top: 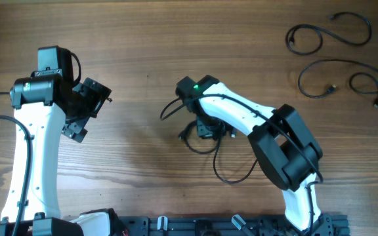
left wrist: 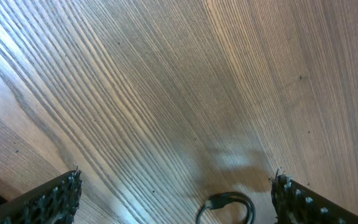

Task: Untangle cables
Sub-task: 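Drag the center black cable rightward with the right gripper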

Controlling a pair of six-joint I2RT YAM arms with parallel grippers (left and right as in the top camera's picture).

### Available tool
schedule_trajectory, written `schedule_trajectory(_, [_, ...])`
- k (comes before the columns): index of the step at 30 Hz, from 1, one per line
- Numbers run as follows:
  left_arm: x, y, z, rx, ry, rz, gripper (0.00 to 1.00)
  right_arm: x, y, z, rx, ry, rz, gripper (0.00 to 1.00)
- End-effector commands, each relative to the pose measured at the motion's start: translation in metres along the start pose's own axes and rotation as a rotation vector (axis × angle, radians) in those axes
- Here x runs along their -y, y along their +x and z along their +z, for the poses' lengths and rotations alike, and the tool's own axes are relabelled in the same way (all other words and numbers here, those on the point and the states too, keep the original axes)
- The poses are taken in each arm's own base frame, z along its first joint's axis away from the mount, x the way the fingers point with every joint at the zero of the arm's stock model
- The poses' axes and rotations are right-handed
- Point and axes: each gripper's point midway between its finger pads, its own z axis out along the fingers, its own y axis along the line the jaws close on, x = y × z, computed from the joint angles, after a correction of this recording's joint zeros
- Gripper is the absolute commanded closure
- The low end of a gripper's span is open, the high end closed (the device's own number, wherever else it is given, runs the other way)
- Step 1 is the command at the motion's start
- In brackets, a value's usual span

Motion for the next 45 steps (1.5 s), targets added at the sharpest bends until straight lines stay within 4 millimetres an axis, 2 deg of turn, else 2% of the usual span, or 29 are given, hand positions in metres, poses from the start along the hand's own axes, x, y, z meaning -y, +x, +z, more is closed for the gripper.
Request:
schedule_trajectory(1, [0.001, -0.001, 0.001, -0.005, 0.0, -0.004, 0.0, 0.023, -0.011, -0.031, 0.081, -0.03, 0.084, 0.96])
schedule_trajectory(5, [0.001, -0.001, 0.001, -0.005, 0.0, -0.004, 0.0, 0.07, -0.023, -0.076, 0.178, -0.113, 0.22, 0.96])
schedule_trajectory(8, [0.001, -0.001, 0.001, -0.005, 0.0, -0.004, 0.0, 0.123, -0.024, -0.117, 0.283, -0.183, 0.365, 0.96])
schedule_trajectory(13, [0.001, -0.001, 0.001, -0.003, 0.003, -0.003, 0.0, 0.196, -0.003, -0.169, 0.444, -0.277, 0.562, 0.96])
schedule_trajectory(15, [0.001, -0.001, 0.001, -0.003, 0.003, -0.003, 0.0, 0.225, 0.008, -0.181, 0.494, -0.295, 0.68, 0.96])
schedule_trajectory(17, [0.001, -0.001, 0.001, -0.003, 0.002, -0.003, 0.0, 0.258, 0.022, -0.186, 0.524, -0.295, 0.813, 0.96])
schedule_trajectory(18, [0.001, -0.001, 0.001, -0.003, 0.002, -0.003, 0.0, 0.286, 0.036, -0.184, 0.526, -0.276, 0.935, 0.96])
schedule_trajectory(19, [0.001, -0.001, 0.001, -0.003, 0.002, -0.003, 0.0, 0.313, 0.049, -0.179, 0.518, -0.251, 1.036, 0.96])
schedule_trajectory(22, [0.001, -0.001, 0.001, -0.004, 0.002, -0.003, 0.0, 0.372, 0.084, -0.156, 0.462, -0.139, 1.272, 0.96])
schedule_trajectory(23, [0.001, -0.001, 0.001, -0.003, 0.002, -0.003, 0.0, 0.395, 0.104, -0.147, 0.435, -0.106, 1.385, 0.96])
schedule_trajectory(25, [0.001, -0.001, 0.001, -0.004, 0.002, -0.003, 0.0, 0.423, 0.133, -0.136, 0.404, -0.066, 1.553, 0.96])
schedule_trajectory(29, [0.001, -0.001, 0.001, -0.003, 0.003, -0.003, 0.0, 0.46, 0.174, -0.118, 0.358, 0.009, 1.79, 0.96])
schedule_trajectory(32, [0.001, -0.001, 0.001, -0.003, 0.003, -0.003, 0.0, 0.478, 0.189, -0.097, 0.283, 0.098, 1.934, 0.96])
schedule_trajectory(36, [0.001, -0.001, 0.001, -0.004, 0.002, -0.003, 0.0, 0.485, 0.172, -0.048, 0.11, 0.088, 1.892, 0.96])
schedule_trajectory(37, [0.001, -0.001, 0.001, -0.004, 0.002, -0.003, 0.0, 0.483, 0.165, -0.035, 0.062, 0.059, 1.872, 0.9])
schedule_trajectory(39, [0.001, -0.001, 0.001, -0.004, 0.002, -0.003, 0.0, 0.479, 0.137, -0.017, 0.059, -0.081, 1.727, 0.81])
schedule_trajectory(40, [0.001, -0.001, 0.001, -0.004, 0.002, -0.004, 0.0, 0.473, 0.109, -0.013, 0.117, -0.229, 1.565, 0.77])
schedule_trajectory(41, [0.001, -0.001, 0.001, -0.004, 0.002, -0.004, 0.0, 0.471, 0.1, -0.012, 0.135, -0.277, 1.523, 0.73])
schedule_trajectory(42, [0.001, -0.001, 0.001, -0.004, 0.002, -0.003, 0.0, 0.469, 0.098, -0.012, 0.136, -0.294, 1.518, 0.62])
schedule_trajectory(43, [0.001, -0.001, 0.001, -0.004, 0.002, -0.003, 0.0, 0.468, 0.098, -0.013, 0.136, -0.295, 1.518, 0.38])
schedule_trajectory(44, [0.001, -0.001, 0.001, -0.004, 0.002, -0.003, 0.0, 0.466, 0.099, -0.015, 0.131, -0.305, 1.515, 0.01])
schedule_trajectory(45, [0.001, -0.001, 0.001, -0.003, 0.003, -0.004, 0.0, 0.461, 0.096, -0.018, 0.135, -0.34, 1.498, 0.0])
